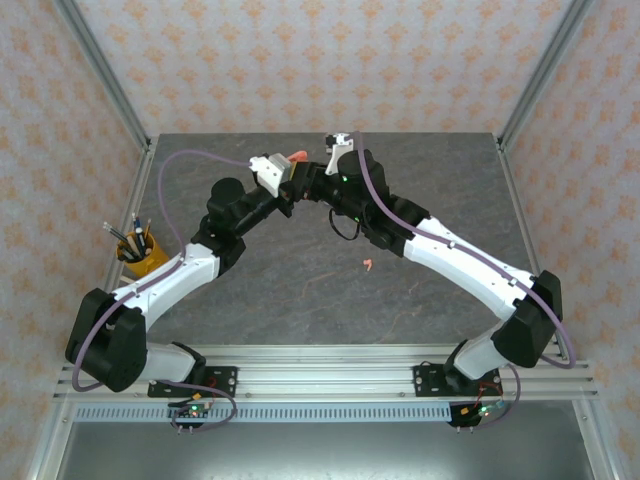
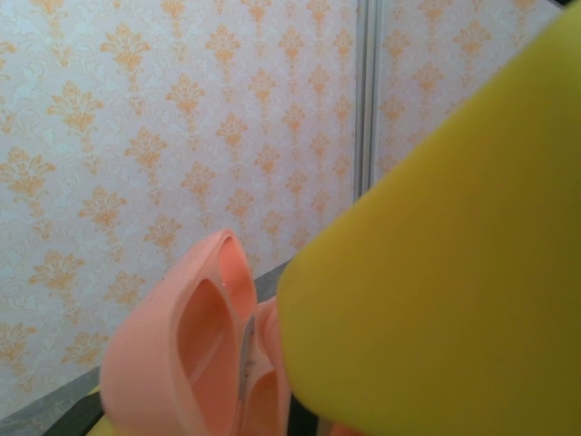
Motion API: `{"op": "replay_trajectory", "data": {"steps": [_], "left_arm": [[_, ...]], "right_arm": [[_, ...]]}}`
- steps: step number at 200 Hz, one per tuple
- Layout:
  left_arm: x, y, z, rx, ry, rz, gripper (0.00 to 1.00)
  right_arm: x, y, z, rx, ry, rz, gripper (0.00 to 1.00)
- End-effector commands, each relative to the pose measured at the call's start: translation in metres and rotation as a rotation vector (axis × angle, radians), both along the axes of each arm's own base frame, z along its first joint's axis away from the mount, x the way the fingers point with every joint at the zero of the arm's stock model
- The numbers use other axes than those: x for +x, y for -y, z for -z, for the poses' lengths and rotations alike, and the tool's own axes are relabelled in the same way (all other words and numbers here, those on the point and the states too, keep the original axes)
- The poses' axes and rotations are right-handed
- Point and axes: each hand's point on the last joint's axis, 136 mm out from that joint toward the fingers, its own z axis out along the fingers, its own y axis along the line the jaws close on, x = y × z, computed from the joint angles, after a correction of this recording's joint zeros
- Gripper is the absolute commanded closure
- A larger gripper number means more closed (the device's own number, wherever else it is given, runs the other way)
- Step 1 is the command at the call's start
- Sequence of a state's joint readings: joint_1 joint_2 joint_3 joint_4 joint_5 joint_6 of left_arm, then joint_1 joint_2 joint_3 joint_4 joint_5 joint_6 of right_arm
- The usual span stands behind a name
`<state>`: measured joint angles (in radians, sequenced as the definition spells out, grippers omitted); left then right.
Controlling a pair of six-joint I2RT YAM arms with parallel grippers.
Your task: Insert wireless bluetooth earbuds into charging case
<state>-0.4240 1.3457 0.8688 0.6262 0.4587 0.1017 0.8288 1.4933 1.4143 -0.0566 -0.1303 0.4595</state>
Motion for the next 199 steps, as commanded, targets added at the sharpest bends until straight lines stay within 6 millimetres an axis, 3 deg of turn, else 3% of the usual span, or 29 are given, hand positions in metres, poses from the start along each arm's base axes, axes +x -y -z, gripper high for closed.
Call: {"op": "replay_trajectory", "data": {"steps": [1,99,199], "left_arm": [[-0.007,-0.005,-0.053,-0.102,0.139,-0.017,1.0],[-0.01,-0.006,-0.049,-0.103,0.126,-0.01,1.0],[-0.012,-0.005,-0.046,-0.101,0.121,-0.005,1.0]], "right_arm": [[-0.009,-0.003,0.054,-0.142,-0.126,-0.021,0.81],[0.005,-0.002,0.03,-0.112,-0.119,0.048,0.68],[0.007,0.003,0.023,-0.078,-0.137,0.076,0.6]]}}
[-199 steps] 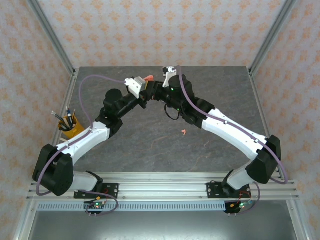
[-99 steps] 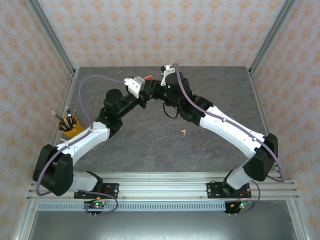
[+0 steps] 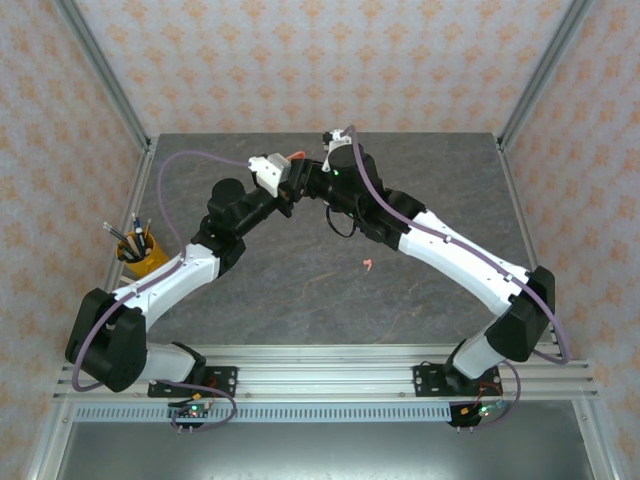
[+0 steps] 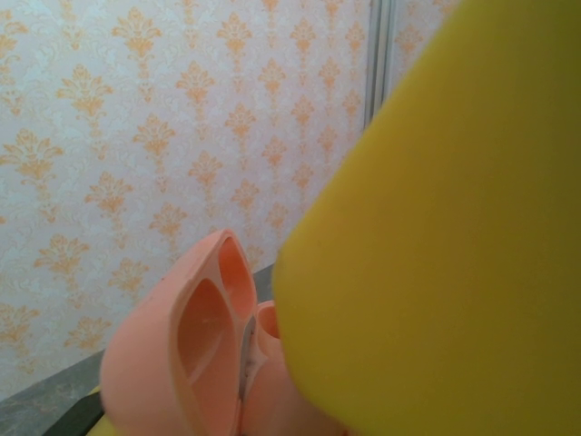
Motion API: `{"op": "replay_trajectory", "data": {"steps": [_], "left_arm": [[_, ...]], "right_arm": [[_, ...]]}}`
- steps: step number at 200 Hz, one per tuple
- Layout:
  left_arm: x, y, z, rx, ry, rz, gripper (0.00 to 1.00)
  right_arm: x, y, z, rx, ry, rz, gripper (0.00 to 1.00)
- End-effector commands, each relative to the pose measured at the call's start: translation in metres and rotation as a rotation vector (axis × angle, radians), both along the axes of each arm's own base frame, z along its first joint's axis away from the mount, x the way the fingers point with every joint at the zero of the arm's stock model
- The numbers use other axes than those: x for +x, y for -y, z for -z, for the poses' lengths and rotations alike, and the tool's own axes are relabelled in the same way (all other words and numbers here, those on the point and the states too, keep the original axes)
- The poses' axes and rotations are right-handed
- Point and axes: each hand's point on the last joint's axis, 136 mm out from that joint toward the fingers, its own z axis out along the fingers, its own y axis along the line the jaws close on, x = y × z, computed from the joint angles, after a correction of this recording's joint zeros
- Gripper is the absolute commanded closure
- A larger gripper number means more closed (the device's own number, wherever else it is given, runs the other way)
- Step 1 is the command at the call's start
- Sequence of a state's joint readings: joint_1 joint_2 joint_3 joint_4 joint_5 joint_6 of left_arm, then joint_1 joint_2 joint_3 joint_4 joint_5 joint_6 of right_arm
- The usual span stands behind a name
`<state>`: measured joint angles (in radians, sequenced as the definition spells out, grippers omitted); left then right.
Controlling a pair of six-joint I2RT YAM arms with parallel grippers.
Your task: Insert wireless bluetooth earbuds into charging case
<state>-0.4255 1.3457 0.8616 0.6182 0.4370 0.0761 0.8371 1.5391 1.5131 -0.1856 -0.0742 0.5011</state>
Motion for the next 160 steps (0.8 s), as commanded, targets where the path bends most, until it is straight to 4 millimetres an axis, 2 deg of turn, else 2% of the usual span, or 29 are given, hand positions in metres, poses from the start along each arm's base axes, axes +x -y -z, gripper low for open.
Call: {"op": "replay_trajectory", "data": {"steps": [1,29,47,71,102,134,144,160], "left_arm": [[-0.013,-0.003,-0.051,-0.084,0.151,0.012,1.0],[-0.015,-0.003,-0.049,-0.084,0.149,0.014,1.0],[-0.016,-0.004,-0.048,-0.079,0.147,0.011,1.0],[-0.017,-0.005,-0.044,-0.076,0.138,0.011,1.0],[-0.018,-0.005,-0.042,-0.078,0.132,0.014,1.0],[-0.024,-0.006,-0.044,-0.071,0.131,0.021,1.0],[-0.026,-0.006,-0.043,-0.07,0.129,0.024,1.0],[-0.03,-0.006,-0.044,-0.066,0.127,0.032,1.0]], "right_arm": [[0.0,0.003,0.019,-0.04,-0.071,0.019,0.6],[0.002,0.007,0.008,-0.006,-0.07,0.031,0.54],[0.001,0.016,-0.006,0.025,-0.052,0.042,0.52],[-0.004,0.035,-0.027,0.052,-0.026,0.07,0.5],[-0.008,0.071,-0.036,0.05,-0.018,0.142,0.47],[-0.009,0.121,-0.01,-0.019,-0.068,0.27,0.44],[-0.01,0.136,0.005,-0.056,-0.093,0.318,0.44],[-0.011,0.159,0.034,-0.115,-0.153,0.397,0.38]]}}
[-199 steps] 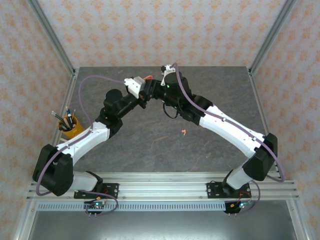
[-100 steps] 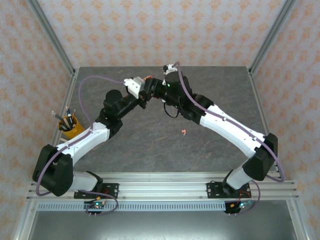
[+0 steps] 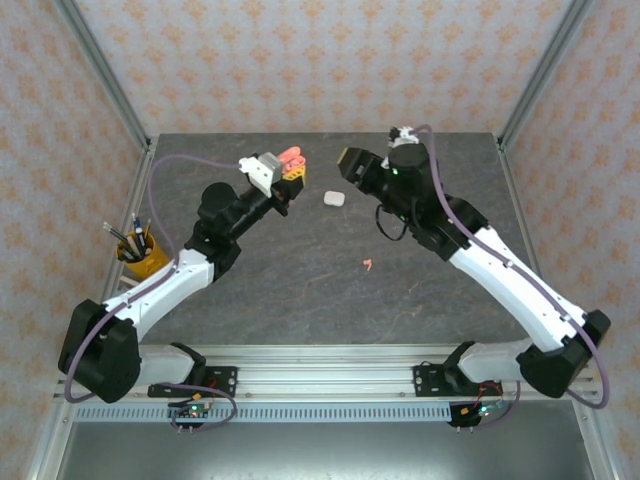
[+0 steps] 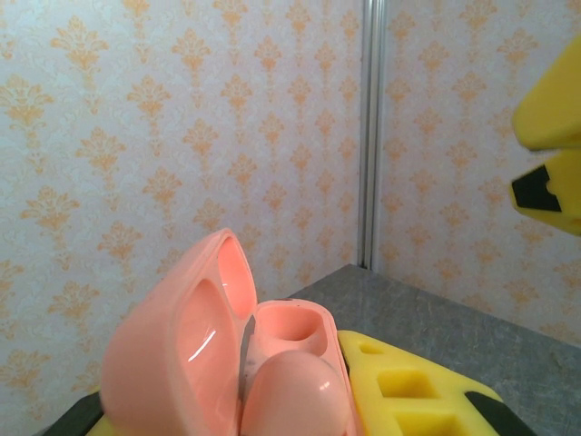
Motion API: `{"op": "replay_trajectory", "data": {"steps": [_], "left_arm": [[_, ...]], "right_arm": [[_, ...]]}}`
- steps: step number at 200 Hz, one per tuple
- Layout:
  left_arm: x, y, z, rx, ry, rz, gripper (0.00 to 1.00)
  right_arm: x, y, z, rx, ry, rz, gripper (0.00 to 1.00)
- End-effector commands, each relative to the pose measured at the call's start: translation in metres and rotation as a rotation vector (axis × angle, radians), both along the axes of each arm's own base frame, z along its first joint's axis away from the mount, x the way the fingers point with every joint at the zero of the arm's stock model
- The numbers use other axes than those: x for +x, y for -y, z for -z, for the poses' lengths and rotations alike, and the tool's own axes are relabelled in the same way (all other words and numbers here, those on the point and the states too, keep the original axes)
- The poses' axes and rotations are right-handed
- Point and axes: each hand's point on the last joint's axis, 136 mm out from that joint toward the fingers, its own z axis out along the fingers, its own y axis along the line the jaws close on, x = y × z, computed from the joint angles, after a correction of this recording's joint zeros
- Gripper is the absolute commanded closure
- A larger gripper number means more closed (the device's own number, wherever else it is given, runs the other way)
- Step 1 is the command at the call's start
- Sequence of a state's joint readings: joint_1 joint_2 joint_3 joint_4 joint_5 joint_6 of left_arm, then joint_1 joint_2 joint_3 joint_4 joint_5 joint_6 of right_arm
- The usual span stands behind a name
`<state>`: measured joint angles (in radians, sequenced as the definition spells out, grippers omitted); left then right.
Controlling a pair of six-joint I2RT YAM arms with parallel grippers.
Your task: Insert wireless bluetooth earbuds into charging case
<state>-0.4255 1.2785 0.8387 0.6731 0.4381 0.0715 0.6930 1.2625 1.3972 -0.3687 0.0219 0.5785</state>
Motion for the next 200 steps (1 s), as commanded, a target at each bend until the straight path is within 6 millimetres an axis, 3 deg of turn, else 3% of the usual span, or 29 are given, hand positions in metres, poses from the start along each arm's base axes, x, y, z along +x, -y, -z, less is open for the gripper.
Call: {"op": "replay_trajectory", "data": {"steps": [1,28,62,110,146,200], "left_arm": [[-0.014,0.0,-0.014,-0.019,0.041,0.03,1.0],[-0.021,-0.001,-0.015,-0.014,0.038,0.038,1.0],[-0.027,-0.003,-0.016,-0.014,0.035,0.04,1.0],[-0.03,-0.005,-0.015,-0.015,0.03,0.041,1.0],[-0.033,-0.006,-0.017,-0.009,0.031,0.04,1.0],[-0.035,-0.007,-0.019,-0.003,0.035,0.041,1.0]], "right_arm": [[-0.001,0.038,0.058,-0.128,-0.139,0.136,0.38],[-0.002,0.055,0.116,-0.264,-0.291,0.148,0.37],[-0.006,0.06,0.186,-0.525,-0.469,0.087,0.37],[-0.008,0.061,0.267,-0.774,-0.708,0.006,0.38],[-0.006,0.055,0.294,-0.814,-0.773,-0.024,0.38],[-0.004,0.048,0.304,-0.828,-0.8,-0.073,0.38]]}}
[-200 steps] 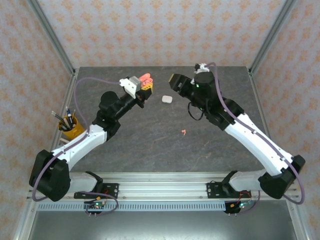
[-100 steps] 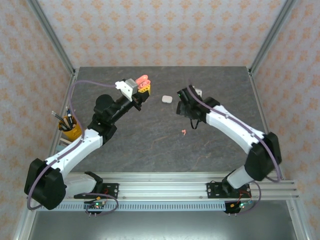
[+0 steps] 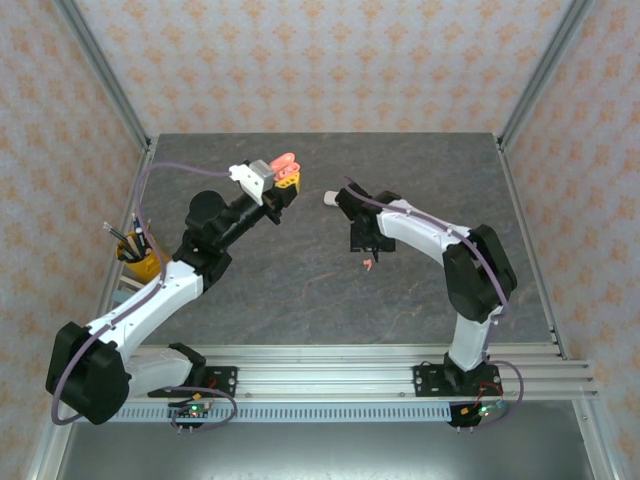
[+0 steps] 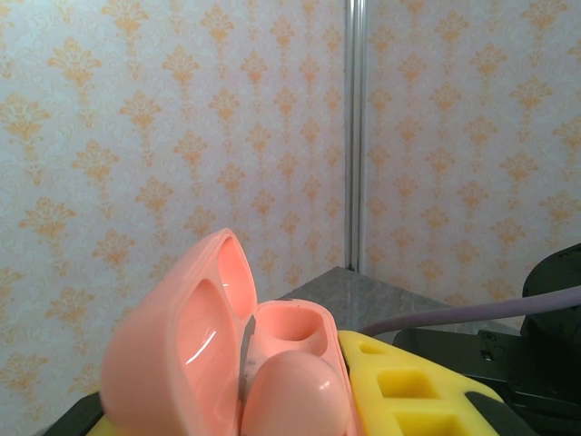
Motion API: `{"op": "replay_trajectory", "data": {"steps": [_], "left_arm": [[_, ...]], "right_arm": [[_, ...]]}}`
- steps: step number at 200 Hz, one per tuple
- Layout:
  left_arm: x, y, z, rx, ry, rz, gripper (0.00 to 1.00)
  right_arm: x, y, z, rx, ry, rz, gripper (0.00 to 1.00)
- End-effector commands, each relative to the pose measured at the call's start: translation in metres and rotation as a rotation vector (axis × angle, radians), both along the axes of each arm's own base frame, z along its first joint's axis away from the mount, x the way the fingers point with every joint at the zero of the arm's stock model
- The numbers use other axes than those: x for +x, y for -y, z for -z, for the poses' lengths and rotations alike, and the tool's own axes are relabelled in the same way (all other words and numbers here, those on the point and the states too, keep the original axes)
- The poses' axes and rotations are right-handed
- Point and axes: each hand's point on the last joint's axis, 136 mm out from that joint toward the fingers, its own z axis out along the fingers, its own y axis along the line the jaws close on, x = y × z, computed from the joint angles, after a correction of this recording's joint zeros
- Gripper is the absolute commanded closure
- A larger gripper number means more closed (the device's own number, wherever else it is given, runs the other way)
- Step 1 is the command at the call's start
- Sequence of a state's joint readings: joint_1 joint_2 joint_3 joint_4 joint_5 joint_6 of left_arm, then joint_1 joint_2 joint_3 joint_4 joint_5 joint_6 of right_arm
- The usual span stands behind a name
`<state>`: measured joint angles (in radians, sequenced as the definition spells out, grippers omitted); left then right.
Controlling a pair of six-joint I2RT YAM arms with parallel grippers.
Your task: Insert wireless bluetooth earbuds into charging case
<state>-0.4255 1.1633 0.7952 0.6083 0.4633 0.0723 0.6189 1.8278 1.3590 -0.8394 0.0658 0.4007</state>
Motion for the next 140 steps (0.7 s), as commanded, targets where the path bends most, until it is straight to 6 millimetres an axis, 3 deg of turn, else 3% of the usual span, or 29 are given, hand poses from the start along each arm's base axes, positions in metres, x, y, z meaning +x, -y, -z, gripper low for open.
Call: {"op": "replay_trajectory", "data": {"steps": [1,140], "left_arm": [[-0.008,0.001,-0.01,-0.004,0.026,0.015,1.0],[-0.009,0.001,-0.013,-0.005,0.027,0.018,1.0]], "right_arm": [[-0.001,-0.001,-0.003,-0.016,-0.026,-0.031,0.38],[-0.007,-0.004,0.017,-0.025,-0.095,-0.058,0.4]]}}
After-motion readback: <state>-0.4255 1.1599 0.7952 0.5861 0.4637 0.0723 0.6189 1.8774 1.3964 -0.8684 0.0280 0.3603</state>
